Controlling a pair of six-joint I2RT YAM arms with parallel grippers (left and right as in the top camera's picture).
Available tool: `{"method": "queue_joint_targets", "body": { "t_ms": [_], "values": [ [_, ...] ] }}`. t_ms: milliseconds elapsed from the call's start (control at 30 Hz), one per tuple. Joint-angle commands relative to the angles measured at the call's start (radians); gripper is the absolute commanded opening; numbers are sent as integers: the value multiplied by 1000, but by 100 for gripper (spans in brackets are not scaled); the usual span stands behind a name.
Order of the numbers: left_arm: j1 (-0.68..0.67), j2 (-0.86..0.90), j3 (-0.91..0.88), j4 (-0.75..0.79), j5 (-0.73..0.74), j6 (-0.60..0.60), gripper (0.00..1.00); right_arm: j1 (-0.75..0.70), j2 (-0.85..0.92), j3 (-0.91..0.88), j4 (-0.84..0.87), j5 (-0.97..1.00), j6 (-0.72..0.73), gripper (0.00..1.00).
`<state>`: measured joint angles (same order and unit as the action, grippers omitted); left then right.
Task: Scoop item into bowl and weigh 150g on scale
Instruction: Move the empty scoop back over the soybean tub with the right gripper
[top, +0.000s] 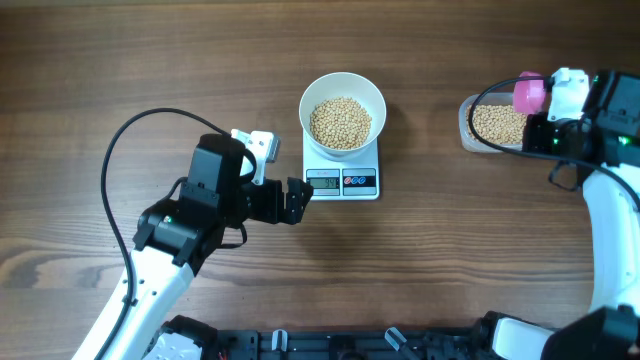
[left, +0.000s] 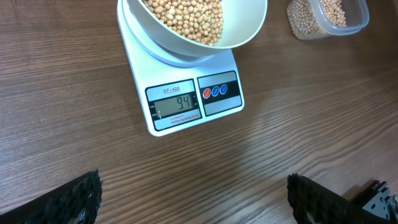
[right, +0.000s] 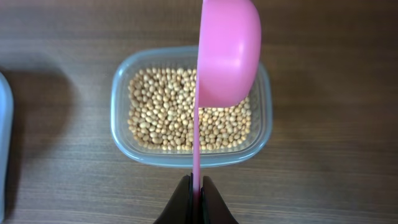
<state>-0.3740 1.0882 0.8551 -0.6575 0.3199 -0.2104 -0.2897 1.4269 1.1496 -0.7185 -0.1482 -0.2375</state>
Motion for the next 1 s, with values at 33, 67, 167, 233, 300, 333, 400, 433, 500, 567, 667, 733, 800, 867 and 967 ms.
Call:
{"method": "queue_joint_targets", "body": {
  "t_ms": [33, 67, 167, 233, 300, 333, 400, 433, 500, 567, 667, 733, 800, 867, 967],
  "values": [
    [-4, 0, -4, 3, 4, 16, 100, -2, 70, 0, -3, -31, 5, 4],
    [-4, 0, -4, 3, 4, 16, 100, -2, 78, 0, -4, -34, 5, 4],
    [-4, 0, -4, 3, 4, 16, 100, -2, 93, 0, -4, -1, 2, 4],
    [-4, 0, -4, 3, 4, 16, 100, -2, 98, 0, -5, 62, 2, 4],
    [-4, 0, -4, 3, 4, 16, 100, 0, 112, 0, 3, 95, 1, 4],
    [-4, 0, -4, 3, 4, 16, 100, 6, 122, 0, 2, 120, -1, 4],
    [-4, 0, -4, 3, 4, 16, 100, 30, 137, -6, 3, 168, -2, 4],
    [-4, 0, -4, 3, 4, 16, 100, 39, 142, -10, 5, 181, -2, 4],
    [-4, 0, -4, 3, 4, 16, 100, 76, 152, -19, 9, 241, 3, 4],
    [-4, 0, -4, 3, 4, 16, 100, 108, 153, -27, 19, 299, 3, 4],
    [-4, 0, -4, 3, 4, 16, 100, 154, 153, -43, 39, 343, 3, 4],
    [-4, 0, -4, 3, 4, 16, 100, 177, 154, -57, 48, 357, 6, 4],
    [-4, 0, -4, 3, 4, 16, 100, 188, 154, -72, 48, 357, 16, 4],
    [-4, 0, -4, 3, 4, 16, 100, 192, 154, -80, 36, 324, 39, 4],
    [-4, 0, -4, 3, 4, 16, 100, 192, 154, -80, 17, 230, 37, 4]
  ]
}}
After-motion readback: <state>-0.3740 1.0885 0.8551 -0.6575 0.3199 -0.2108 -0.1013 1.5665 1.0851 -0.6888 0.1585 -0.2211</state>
